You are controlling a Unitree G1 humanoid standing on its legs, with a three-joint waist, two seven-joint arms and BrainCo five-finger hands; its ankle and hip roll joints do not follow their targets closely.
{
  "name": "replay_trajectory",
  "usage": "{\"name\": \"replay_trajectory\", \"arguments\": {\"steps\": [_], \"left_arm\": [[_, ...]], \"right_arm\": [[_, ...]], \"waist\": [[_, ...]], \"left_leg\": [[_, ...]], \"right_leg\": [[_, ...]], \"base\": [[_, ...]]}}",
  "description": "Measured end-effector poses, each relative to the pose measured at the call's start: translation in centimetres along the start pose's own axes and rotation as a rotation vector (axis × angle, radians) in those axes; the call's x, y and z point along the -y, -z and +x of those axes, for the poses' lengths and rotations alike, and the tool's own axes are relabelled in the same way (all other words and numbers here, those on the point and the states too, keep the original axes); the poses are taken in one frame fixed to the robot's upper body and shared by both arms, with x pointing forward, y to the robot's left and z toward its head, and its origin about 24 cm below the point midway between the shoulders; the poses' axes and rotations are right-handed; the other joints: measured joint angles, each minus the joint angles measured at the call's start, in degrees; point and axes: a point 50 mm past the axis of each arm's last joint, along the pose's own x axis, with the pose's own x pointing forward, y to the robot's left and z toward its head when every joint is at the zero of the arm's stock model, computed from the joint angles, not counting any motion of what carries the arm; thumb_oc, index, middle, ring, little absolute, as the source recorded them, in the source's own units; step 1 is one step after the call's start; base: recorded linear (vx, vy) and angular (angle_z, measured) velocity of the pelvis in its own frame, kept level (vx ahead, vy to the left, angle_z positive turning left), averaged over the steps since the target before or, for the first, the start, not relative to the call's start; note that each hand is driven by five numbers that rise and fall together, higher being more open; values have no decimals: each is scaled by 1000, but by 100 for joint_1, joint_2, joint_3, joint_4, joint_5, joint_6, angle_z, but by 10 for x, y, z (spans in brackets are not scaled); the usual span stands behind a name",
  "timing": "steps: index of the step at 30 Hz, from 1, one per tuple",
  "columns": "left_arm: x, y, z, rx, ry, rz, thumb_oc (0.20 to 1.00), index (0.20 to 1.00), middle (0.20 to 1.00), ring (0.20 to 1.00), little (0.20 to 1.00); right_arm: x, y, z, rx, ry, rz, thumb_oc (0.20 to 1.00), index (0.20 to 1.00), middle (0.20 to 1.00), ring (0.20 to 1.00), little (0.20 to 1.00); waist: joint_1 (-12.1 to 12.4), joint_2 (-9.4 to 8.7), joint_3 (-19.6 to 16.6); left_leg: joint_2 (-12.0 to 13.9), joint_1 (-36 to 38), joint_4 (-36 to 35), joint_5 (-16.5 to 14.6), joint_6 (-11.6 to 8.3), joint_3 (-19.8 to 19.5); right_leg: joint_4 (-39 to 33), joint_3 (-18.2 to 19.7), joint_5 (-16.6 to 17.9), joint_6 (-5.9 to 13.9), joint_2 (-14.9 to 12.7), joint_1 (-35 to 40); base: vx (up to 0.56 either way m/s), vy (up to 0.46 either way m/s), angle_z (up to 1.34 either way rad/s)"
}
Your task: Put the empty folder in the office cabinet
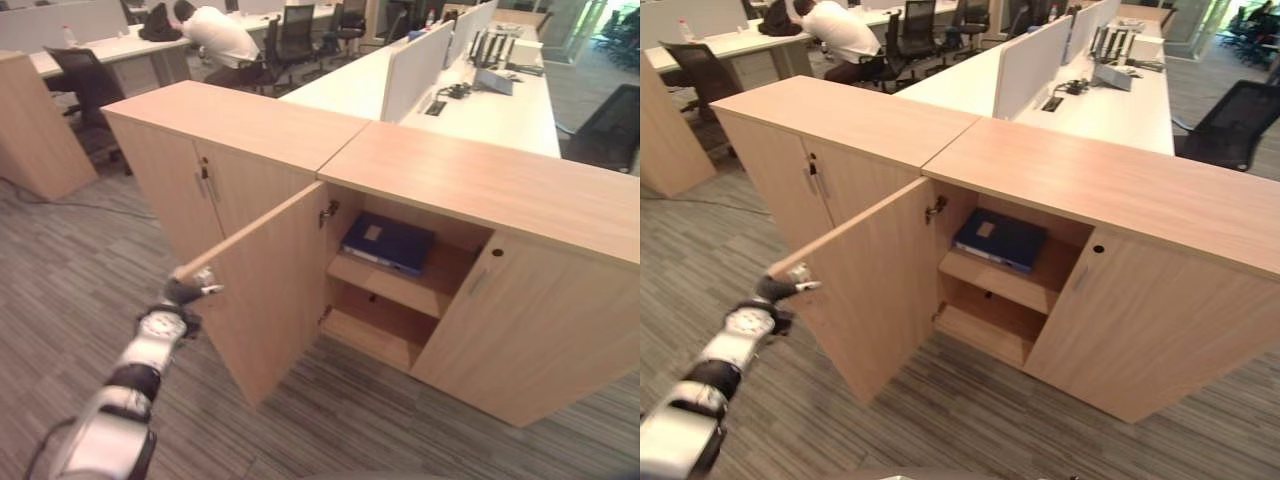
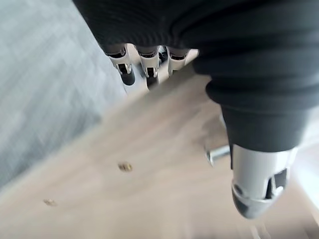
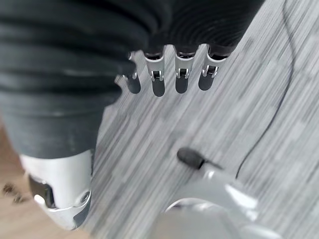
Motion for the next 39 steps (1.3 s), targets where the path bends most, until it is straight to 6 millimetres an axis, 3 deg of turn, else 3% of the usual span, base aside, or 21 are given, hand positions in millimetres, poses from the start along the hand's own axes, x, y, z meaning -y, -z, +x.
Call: {"name": "replay_trajectory", "arguments": {"steps": [2, 3, 4, 8, 13, 16, 19, 22, 24, 27, 31, 34, 36, 39], "left_arm": [[20, -3, -8, 56, 76, -47, 1000, 1000, 1000, 1000, 1000], [52, -4, -18, 82, 172, -122, 1000, 1000, 1000, 1000, 1000], [67, -6, -24, 97, 225, -168, 1000, 1000, 1000, 1000, 1000], [118, -32, -43, 156, 451, -270, 1000, 1000, 1000, 1000, 1000], [147, -59, -69, 217, 785, -351, 1000, 1000, 1000, 1000, 1000], [177, -79, -104, 270, 1091, -398, 1000, 1000, 1000, 1000, 1000], [190, -95, -123, 305, 1234, -510, 1000, 1000, 1000, 1000, 1000], [179, -91, -118, 297, 1223, -507, 1000, 1000, 1000, 1000, 1000], [165, -76, -107, 253, 1145, -565, 1000, 1000, 1000, 1000, 1000], [137, -30, -88, 100, 919, -705, 1000, 1000, 1000, 1000, 1000], [104, 30, -96, -50, 621, -902, 1000, 1000, 1000, 1000, 1000], [74, 56, -99, -87, 446, -874, 1000, 1000, 1000, 1000, 1000], [52, 80, -101, -138, 277, -863, 1000, 1000, 1000, 1000, 1000], [37, 106, -104, -222, 112, -835, 1000, 1000, 1000, 1000, 1000]], "right_arm": [[-2, -5, 1, 7, 1, 1, 1000, 1000, 1000, 1000, 1000], [-8, -13, 2, 29, -5, 3, 1000, 1000, 1000, 1000, 1000], [-11, -18, 3, 39, -13, 5, 1000, 1000, 1000, 1000, 1000], [-22, -34, 4, 82, -37, 20, 1000, 1000, 1000, 1000, 1000], [-35, -43, 4, 102, -69, 36, 1000, 1000, 1000, 1000, 1000], [-35, -40, 4, 93, -72, 35, 1000, 1000, 1000, 1000, 1000], [-39, -37, 4, 86, -82, 10, 1000, 1000, 1000, 1000, 1000], [-39, -38, 4, 89, -84, 5, 1000, 1000, 1000, 1000, 1000], [-39, -40, 4, 95, -86, 4, 1000, 1000, 1000, 1000, 1000], [-40, -39, 4, 96, -92, 1, 1000, 1000, 1000, 1000, 1000], [-36, -31, 4, 87, -87, 36, 1000, 1000, 1000, 1000, 1000], [-31, -12, 4, 31, -74, 59, 1000, 1000, 1000, 1000, 1000], [-30, -3, 3, 13, -70, 85, 1000, 1000, 1000, 1000, 1000], [-30, 1, 2, 4, -73, 86, 1000, 1000, 1000, 1000, 1000]], "waist": [[18, 7, -3], [23, 9, 9], [19, 2, 6], [-63, -56, 181], [-312, -180, 379], [-561, -135, 364], [-695, -104, 352], [-699, -7, 331], [-686, 54, 332], [-640, 131, 280], [-583, 157, 251], [-360, 144, 227], [-333, 139, 213], [-328, 131, 206]], "left_leg": [[-42, -11, 2, -28, -5, -2], [-89, -44, -42, -42, 18, -3], [-111, -76, -36, -42, 18, 3], [-193, -167, -33, -28, -1, 24], [-183, -178, -50, -28, 1, 127], [-176, -128, -33, -22, 83, 231], [-158, -36, 10, 9, 186, 295], [-103, 66, 9, 6, 185, 190], [-72, 102, 8, -7, 167, 170], [0, 157, 6, -64, 116, 142], [30, 250, 4, -129, 63, 145], [29, 229, -44, -166, 41, 105], [28, 222, -43, -172, 46, 85], [27, 220, 0, -137, 64, 72]], "right_leg": [[2, 1, 17, 26, -54, -1], [58, 4, 15, 29, -111, -54], [115, 7, 8, 33, -172, -122], [195, 57, 24, 63, -276, -235], [200, 179, 72, 130, -268, -320], [177, 220, 97, 152, -243, -309], [32, 304, 169, 65, -153, -171], [33, 330, 135, 33, -84, -74], [33, 315, 102, 29, -55, -27], [0, 312, 48, -13, 14, 37], [-3, 318, -25, 24, 27, 81], [-1, 298, -31, 22, 13, 87], [-2, 280, -36, 24, 13, 90], [-2, 268, -39, 21, 15, 92]], "base": [[-26, 8, 10], [-27, 4, 12], [-25, 2, 9], [-15, 1, 8], [-3, -3, -18], [-3, -8, -21], [-4, -8, -20], [8, -4, -8], [10, -10, 2], [12, -11, 4], [14, -7, -4], [20, -6, 5], [20, -16, 4], [4, -5, 1]]}}
